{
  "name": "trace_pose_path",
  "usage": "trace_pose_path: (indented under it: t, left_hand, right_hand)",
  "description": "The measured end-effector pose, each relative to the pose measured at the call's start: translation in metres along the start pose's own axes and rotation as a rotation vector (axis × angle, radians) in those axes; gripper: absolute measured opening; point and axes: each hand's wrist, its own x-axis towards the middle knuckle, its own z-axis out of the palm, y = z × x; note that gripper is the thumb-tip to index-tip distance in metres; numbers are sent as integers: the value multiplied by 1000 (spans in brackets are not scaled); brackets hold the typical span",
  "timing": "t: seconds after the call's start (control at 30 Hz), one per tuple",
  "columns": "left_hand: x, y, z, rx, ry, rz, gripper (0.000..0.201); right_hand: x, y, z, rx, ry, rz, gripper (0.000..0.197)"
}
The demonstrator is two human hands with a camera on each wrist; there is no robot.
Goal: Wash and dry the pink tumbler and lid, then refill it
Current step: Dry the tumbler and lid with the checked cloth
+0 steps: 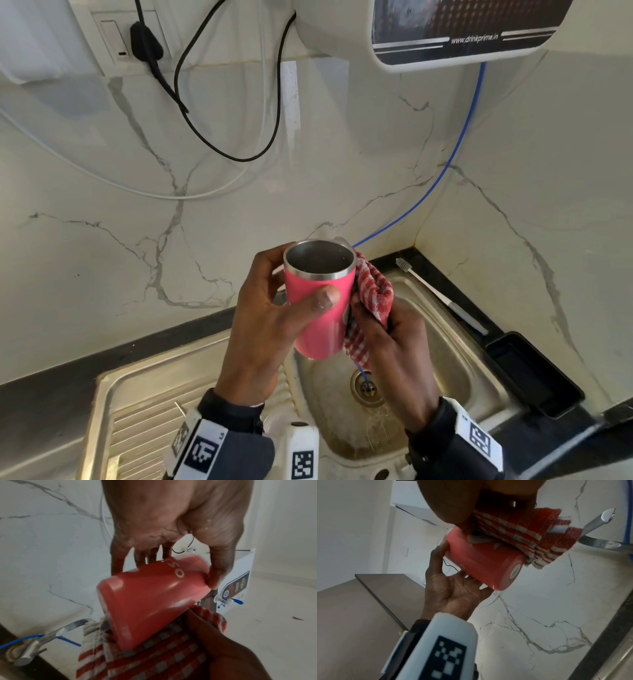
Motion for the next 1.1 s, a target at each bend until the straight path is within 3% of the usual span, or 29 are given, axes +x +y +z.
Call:
trace_pose_path:
  t: [0.13,0.37,0.57,0.77,1.0,1.1]
  left_hand:
    - [-1,4,5,167,81,37,74]
    - [-2,5,14,100,218,-10,80]
    - [-8,2,11,120,106,-13,78]
    - [3,5,2,17,105,43,79]
    - [-1,-1,-1,48,-139,-71,78]
    - [0,0,-1,61,-174,-48,80]
  right_hand:
    - [-3,2,4,-99,30,-42,14]
    - [-9,-3,5,-136,8,-61,12]
    - [17,-20,-5,73,-7,28,22]
    - [5,-6,-5,189,-39,145,23]
    - [25,-32,-13,432,-3,174,26]
    - [34,-33,-13,431,20,186,26]
